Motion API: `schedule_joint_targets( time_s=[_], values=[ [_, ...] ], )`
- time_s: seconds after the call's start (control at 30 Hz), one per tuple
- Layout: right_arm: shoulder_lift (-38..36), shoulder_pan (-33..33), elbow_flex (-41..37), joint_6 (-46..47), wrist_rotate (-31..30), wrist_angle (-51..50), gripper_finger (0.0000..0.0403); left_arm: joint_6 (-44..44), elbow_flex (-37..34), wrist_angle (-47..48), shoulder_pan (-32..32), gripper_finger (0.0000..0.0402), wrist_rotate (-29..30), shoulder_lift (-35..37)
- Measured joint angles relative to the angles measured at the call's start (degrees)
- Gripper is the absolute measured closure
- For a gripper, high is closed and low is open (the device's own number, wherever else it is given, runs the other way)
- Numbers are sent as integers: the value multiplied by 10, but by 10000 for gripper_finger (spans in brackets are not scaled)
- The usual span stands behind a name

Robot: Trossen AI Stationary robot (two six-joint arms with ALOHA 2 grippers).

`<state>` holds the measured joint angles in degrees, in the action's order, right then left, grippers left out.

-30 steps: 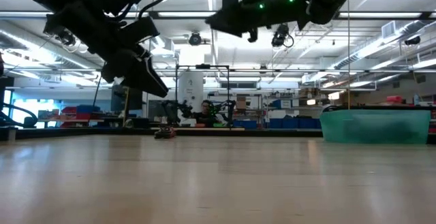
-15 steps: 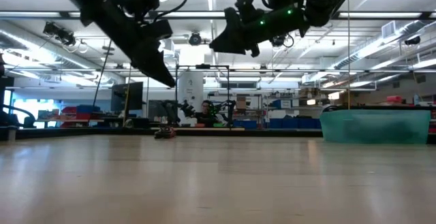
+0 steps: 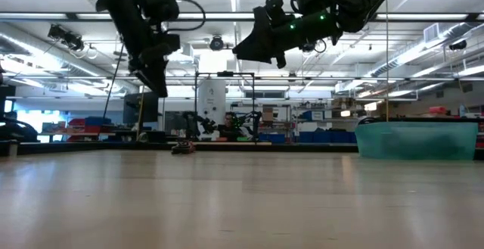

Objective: Pick and place USB-C Cables
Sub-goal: Put the black charger cable into the bin

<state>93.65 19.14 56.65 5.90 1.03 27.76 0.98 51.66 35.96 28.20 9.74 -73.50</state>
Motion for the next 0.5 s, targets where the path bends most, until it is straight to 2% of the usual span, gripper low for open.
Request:
schedule_joint_targets(
  time_s=[0.1, 0.33, 0.5],
  values=[
    [0, 1, 33, 6, 12, -21, 268, 2, -7, 3, 28, 230, -28, -15],
    [0, -2, 117, -24, 19, -90, 268, -3, -7, -17, 70, 230, -31, -35],
    [0, -2, 145, -43, 42, -142, 268, -6, -7, -14, 100, 230, -45, -35]
  ],
)
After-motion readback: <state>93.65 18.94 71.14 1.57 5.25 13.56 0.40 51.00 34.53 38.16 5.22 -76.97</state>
